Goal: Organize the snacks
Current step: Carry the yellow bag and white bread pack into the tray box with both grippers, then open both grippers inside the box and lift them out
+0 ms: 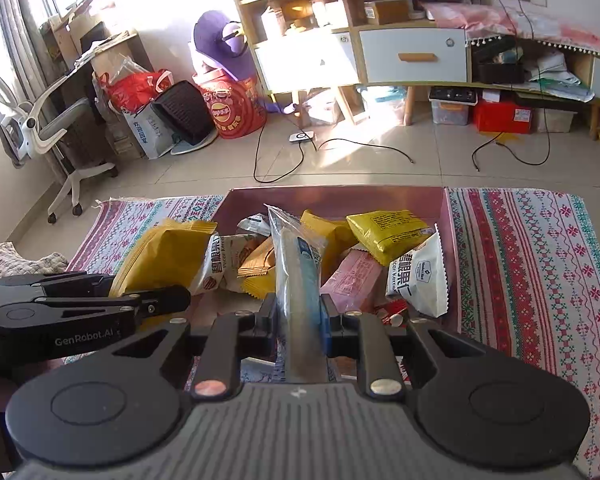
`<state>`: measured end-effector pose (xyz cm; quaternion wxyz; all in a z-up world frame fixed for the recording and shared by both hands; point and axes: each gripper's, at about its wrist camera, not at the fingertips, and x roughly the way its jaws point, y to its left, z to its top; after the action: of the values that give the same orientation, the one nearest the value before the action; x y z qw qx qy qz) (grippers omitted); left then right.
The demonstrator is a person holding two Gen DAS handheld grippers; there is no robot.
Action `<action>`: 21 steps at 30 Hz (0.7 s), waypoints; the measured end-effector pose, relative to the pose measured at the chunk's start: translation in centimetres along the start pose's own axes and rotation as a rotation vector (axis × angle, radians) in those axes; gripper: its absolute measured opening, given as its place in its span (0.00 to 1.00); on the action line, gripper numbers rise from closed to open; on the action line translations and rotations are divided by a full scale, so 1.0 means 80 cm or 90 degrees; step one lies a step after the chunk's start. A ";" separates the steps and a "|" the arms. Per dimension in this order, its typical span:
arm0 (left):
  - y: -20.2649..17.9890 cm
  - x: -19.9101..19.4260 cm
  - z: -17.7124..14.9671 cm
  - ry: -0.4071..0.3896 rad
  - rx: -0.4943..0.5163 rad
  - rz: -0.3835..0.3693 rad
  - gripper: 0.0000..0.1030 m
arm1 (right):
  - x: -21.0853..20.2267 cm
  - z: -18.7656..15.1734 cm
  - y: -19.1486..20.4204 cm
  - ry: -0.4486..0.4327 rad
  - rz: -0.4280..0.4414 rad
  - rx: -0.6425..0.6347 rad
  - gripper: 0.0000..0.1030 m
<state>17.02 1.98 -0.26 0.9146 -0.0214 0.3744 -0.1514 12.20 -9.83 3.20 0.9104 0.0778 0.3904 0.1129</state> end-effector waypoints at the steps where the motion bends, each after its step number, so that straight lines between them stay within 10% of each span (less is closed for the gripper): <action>1: 0.000 0.008 0.001 0.000 0.000 0.002 0.46 | 0.004 0.001 -0.002 0.001 -0.002 0.003 0.18; 21: -0.016 0.055 -0.004 -0.029 0.089 0.039 0.46 | 0.038 0.016 -0.005 -0.027 -0.041 0.016 0.18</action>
<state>19.42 -0.53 -3.33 0.9265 0.0510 0.3421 -0.1484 15.20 -9.52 1.88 0.9207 0.0793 0.3743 0.0770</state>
